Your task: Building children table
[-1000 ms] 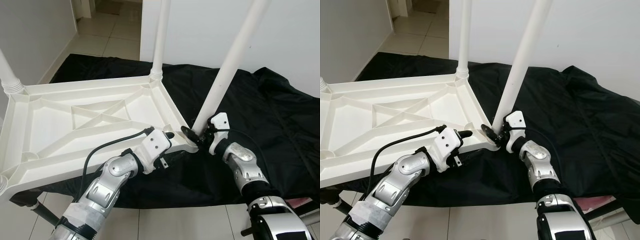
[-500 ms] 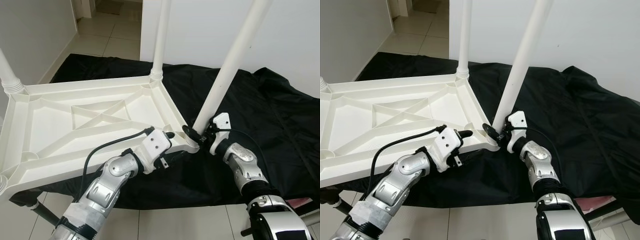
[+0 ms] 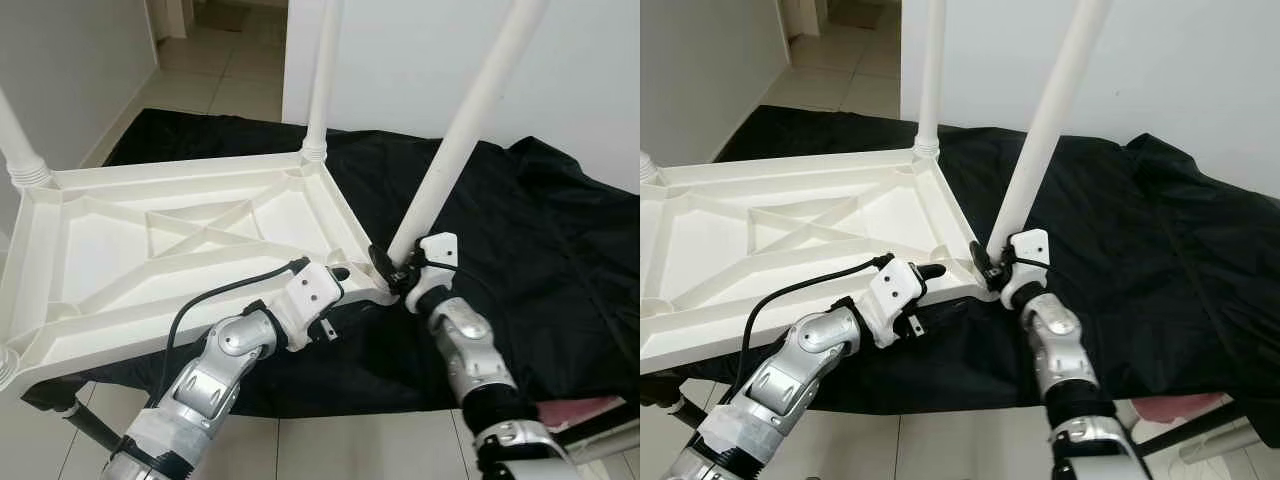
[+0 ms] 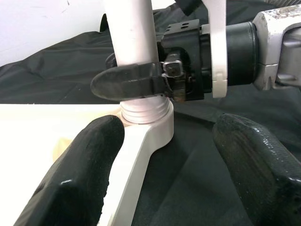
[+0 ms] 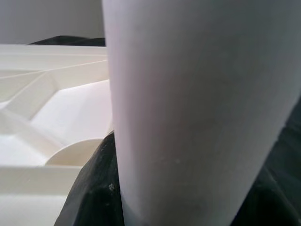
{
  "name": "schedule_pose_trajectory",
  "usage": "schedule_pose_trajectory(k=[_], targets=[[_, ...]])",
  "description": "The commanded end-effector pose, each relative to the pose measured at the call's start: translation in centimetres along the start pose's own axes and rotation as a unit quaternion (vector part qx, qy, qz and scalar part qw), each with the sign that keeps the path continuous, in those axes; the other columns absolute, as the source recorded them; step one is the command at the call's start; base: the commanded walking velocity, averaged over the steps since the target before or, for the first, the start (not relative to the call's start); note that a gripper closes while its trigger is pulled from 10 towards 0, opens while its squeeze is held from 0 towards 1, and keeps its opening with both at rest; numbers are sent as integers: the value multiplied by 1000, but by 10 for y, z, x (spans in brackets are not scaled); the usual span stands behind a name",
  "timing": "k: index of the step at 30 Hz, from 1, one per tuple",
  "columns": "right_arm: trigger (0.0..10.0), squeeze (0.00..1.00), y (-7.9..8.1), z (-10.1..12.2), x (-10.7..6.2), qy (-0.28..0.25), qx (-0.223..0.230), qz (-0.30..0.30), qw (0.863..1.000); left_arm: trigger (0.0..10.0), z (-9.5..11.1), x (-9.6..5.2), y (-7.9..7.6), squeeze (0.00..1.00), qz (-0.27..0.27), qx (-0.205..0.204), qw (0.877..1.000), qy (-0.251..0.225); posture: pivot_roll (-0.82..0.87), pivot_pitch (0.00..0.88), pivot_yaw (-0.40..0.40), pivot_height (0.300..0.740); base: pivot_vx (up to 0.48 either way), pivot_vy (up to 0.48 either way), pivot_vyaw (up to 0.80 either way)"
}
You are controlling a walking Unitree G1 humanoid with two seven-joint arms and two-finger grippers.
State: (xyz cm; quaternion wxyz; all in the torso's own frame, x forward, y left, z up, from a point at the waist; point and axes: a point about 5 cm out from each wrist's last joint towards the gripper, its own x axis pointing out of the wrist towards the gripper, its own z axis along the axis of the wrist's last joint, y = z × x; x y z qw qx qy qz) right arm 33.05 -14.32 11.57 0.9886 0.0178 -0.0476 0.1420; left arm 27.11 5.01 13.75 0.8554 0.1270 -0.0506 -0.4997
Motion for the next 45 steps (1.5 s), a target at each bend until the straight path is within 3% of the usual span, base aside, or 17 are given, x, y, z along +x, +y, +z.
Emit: schedule_pose_trajectory(k=[1,5,11,15,25,26,37,38,39,45], targets=[[10000,0,-6,-7,-6,22,4,-46,999,10000,-1,0,-5,0,-23,4,1000,5,-3,0,-90,740,0,0,0],[10000,0,9,-10,-12,30,25,-123,992,10000,-3,-1,-5,0,-21,2,1000,7,7,0,-100,740,0,0,0],[10000,0,15,-10,-16,36,44,-180,982,10000,-4,-2,-4,0,-13,-1,1000,9,12,0,-103,740,0,0,0],[10000,0,37,-7,-9,24,65,-143,987,10000,-5,-3,-3,0,-14,0,1000,11,6,0,-95,740,0,0,0],[10000,0,38,2,-10,9,48,-131,990,10000,-4,-3,-2,0,-14,2,1000,11,4,0,-93,740,0,0,0],[10000,1000,35,6,-11,2,57,-136,989,10000,-4,-3,-2,0,-13,2,1000,10,2,0,-96,740,0,0,0],[10000,1000,17,8,-19,-14,63,-114,991,10000,-3,-2,-2,0,-7,4,1000,9,4,0,-104,740,0,0,0],[10000,263,15,7,-21,-13,70,-104,992,10000,-3,-2,-2,0,-7,4,1000,8,4,0,-105,740,0,0,0],[10000,0,12,6,-22,-12,65,-85,994,10000,-3,-2,-2,0,-7,3,1000,8,4,0,-107,740,0,0,0],[10000,0,-2,2,-28,-10,41,-42,998,10000,-3,-1,-2,0,-5,3,1000,8,5,0,-107,740,0,0,0]])
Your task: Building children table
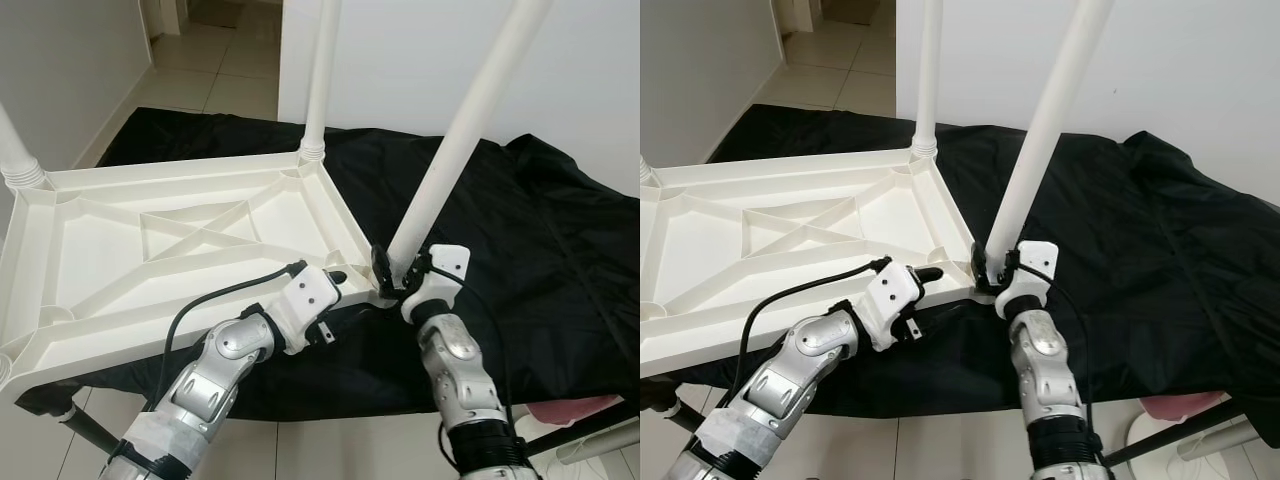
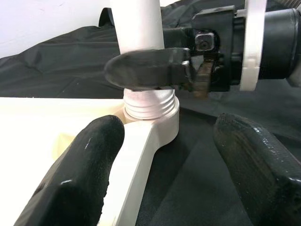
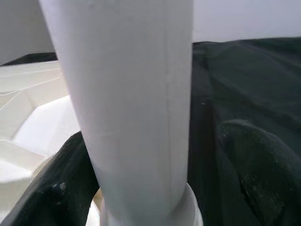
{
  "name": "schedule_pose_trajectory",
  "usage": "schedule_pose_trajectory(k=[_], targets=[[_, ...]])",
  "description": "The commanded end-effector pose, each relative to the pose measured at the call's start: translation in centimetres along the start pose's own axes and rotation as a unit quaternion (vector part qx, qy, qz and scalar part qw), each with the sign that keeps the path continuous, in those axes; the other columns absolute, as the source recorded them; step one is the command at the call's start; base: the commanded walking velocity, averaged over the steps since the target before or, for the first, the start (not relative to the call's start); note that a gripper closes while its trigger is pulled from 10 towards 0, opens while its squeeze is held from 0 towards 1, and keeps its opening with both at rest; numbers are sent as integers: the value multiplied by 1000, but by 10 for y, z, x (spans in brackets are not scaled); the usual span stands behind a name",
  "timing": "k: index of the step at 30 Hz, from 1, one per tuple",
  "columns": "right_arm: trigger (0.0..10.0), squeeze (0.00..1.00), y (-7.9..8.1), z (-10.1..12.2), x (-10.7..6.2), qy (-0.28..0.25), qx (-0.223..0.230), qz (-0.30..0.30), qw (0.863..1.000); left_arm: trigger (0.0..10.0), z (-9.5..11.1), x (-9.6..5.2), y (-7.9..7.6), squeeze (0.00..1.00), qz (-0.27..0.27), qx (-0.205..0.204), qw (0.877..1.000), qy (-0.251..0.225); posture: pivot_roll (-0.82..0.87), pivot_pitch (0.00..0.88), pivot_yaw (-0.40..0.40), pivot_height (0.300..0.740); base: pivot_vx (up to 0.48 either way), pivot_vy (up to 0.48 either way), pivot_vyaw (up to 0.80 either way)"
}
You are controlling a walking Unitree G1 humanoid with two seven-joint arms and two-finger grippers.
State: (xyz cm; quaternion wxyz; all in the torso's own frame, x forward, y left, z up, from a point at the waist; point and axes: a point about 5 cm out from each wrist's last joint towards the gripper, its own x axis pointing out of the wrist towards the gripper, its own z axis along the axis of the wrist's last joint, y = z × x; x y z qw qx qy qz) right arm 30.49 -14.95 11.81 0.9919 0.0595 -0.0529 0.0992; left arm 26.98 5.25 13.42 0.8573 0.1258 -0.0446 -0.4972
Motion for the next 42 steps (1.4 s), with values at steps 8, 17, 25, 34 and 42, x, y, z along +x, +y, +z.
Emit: schedule_pose_trajectory(k=[8,17,25,34,42], targets=[[10000,0,-19,-2,-2,22,-25,115,993,10000,-1,-1,0,0,-9,15,1000,9,16,0,-104,740,0,0,0],[10000,0,-27,-5,12,58,-67,185,979,10000,-3,-1,-3,0,-35,2,999,17,16,0,-96,740,0,0,0],[0,0,-24,-3,31,73,-79,234,966,10000,-1,3,0,0,-29,22,999,14,20,0,-95,740,0,0,0],[0,0,-25,-9,28,78,-67,246,964,10000,-1,3,-1,0,-29,23,999,15,24,0,-103,740,0,0,0],[10000,0,-23,-18,21,67,-43,229,970,10000,-3,3,-4,0,-34,21,999,15,15,0,-93,740,0,0,0]])
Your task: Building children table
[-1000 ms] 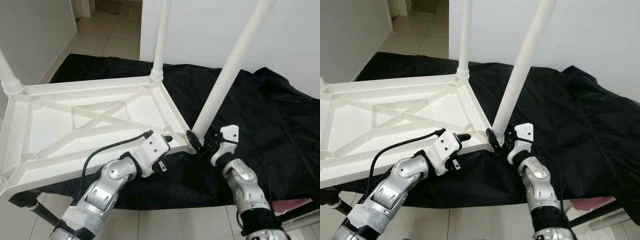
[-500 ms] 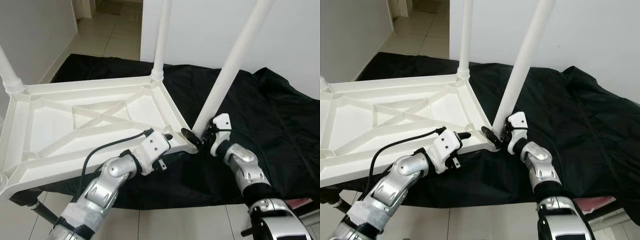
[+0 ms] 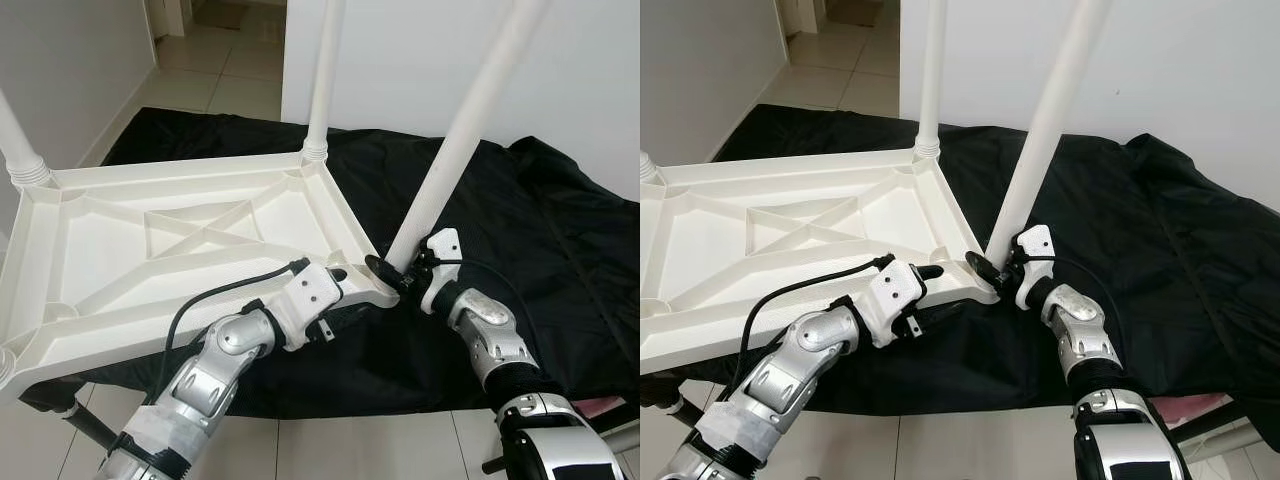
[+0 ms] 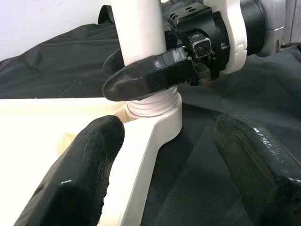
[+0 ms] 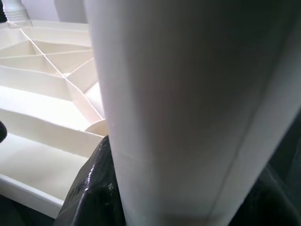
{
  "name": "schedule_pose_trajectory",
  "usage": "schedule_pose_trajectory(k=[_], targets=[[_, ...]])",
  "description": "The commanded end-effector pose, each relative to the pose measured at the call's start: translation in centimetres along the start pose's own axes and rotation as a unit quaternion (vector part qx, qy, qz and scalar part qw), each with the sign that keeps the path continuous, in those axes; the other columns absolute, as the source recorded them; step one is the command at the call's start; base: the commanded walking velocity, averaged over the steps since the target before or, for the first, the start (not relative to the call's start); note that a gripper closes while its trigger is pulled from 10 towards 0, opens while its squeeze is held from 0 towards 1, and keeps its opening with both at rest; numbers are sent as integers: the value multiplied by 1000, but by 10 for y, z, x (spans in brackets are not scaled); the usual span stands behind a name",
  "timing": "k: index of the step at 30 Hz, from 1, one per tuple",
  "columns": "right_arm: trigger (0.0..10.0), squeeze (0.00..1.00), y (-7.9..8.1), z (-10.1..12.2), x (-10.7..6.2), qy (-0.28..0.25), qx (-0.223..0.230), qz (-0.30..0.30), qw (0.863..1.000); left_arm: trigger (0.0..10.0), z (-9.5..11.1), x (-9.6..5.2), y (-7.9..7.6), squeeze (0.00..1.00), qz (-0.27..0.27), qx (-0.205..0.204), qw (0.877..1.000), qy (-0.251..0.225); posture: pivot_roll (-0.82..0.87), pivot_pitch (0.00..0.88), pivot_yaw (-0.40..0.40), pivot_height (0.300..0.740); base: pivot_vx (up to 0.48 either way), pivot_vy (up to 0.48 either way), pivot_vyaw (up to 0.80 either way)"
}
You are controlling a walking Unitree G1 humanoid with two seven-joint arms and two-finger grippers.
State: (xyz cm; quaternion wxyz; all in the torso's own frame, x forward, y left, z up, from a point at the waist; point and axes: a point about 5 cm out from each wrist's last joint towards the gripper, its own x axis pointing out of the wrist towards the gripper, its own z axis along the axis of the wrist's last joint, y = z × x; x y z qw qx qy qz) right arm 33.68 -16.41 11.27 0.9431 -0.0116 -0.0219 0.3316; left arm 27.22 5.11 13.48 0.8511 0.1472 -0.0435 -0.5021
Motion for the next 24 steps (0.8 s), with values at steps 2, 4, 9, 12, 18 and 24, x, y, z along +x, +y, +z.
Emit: schedule_pose_trajectory(k=[2,4,9,12,18,24], targets=[[10000,0,2,-11,-6,5,8,-33,999,10000,-3,1,-6,0,-28,4,1000,3,15,0,-93,740,0,0,0],[10000,0,2,-13,-7,2,18,-55,998,10000,-3,1,-6,0,-29,5,1000,4,17,0,-94,740,0,0,0],[10000,0,6,-15,-9,-5,14,-100,995,10000,-4,0,-8,0,-31,7,999,7,17,0,-96,740,0,0,0],[10000,0,8,-15,-10,-4,14,-118,993,10000,-4,0,-8,0,-31,7,999,8,17,0,-96,740,0,0,0],[10000,0,15,-15,-17,-8,32,-232,972,10000,-3,-2,-8,0,-31,0,1000,5,17,0,-93,740,0,0,0],[10000,0,27,-17,-20,-5,38,-303,952,10000,-3,-1,-7,0,-30,3,1000,5,14,0,-96,740,0,0,0]])
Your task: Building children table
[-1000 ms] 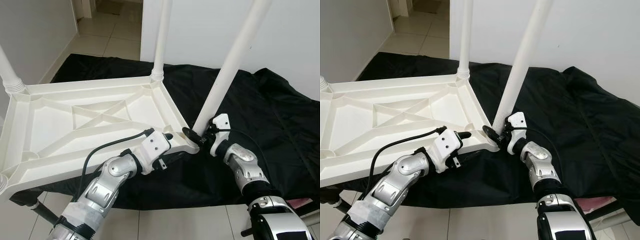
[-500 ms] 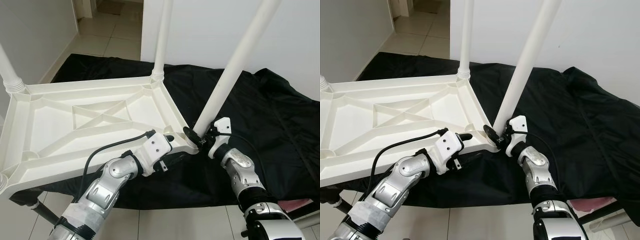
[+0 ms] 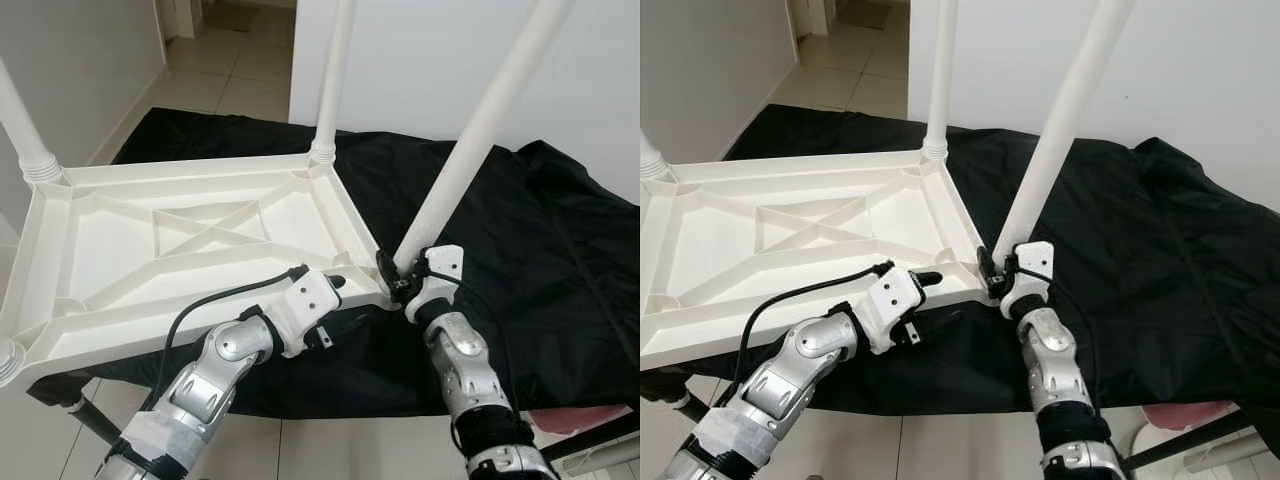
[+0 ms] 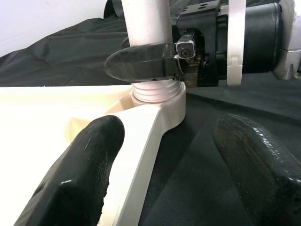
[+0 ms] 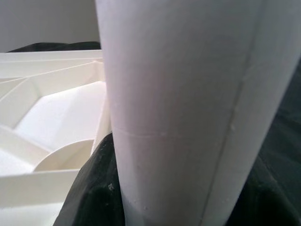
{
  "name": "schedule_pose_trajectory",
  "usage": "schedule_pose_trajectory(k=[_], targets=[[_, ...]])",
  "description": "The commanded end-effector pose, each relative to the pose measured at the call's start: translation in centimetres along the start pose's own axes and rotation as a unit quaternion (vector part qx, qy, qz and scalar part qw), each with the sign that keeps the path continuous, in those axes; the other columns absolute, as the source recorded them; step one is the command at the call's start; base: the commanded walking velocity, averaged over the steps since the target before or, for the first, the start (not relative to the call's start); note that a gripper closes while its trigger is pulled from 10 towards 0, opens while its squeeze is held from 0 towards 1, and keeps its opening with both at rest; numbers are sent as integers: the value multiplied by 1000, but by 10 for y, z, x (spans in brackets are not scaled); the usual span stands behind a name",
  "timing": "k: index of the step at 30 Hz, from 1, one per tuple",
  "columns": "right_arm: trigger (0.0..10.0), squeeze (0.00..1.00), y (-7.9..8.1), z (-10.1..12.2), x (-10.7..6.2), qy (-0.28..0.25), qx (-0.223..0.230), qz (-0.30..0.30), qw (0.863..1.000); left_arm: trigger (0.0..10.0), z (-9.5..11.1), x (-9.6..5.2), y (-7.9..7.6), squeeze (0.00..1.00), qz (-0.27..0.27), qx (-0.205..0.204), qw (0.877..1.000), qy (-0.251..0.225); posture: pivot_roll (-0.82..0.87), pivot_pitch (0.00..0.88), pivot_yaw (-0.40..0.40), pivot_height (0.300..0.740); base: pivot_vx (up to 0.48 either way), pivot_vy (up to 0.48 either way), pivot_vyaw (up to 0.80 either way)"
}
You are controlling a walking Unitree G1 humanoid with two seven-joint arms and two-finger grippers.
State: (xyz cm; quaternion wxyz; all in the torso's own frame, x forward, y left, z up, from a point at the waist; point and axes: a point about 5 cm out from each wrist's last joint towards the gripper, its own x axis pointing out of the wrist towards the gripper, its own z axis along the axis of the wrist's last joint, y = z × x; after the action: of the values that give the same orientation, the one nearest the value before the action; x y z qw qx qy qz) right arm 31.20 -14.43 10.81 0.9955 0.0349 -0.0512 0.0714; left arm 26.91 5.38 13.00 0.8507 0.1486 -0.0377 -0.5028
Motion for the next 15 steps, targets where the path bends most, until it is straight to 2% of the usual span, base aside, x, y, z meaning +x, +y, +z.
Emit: schedule_pose_trajectory(k=[1,3,7,15], targets=[[10000,0,-11,-13,-10,34,-1,-42,999,10000,1,2,-4,0,-28,5,1000,-1,14,0,-96,740,0,0,0],[10000,0,-6,-13,-13,36,-16,-77,996,10000,2,3,-4,0,-28,5,1000,-4,13,0,-94,740,0,0,0],[10000,0,4,-17,-14,41,-5,-114,993,10000,4,4,-3,0,-25,-3,1000,-14,13,0,-92,740,0,0,0],[10000,0,10,-9,-14,26,-7,-108,994,10000,7,3,5,0,-14,4,1000,-17,8,0,-78,740,0,0,0]])
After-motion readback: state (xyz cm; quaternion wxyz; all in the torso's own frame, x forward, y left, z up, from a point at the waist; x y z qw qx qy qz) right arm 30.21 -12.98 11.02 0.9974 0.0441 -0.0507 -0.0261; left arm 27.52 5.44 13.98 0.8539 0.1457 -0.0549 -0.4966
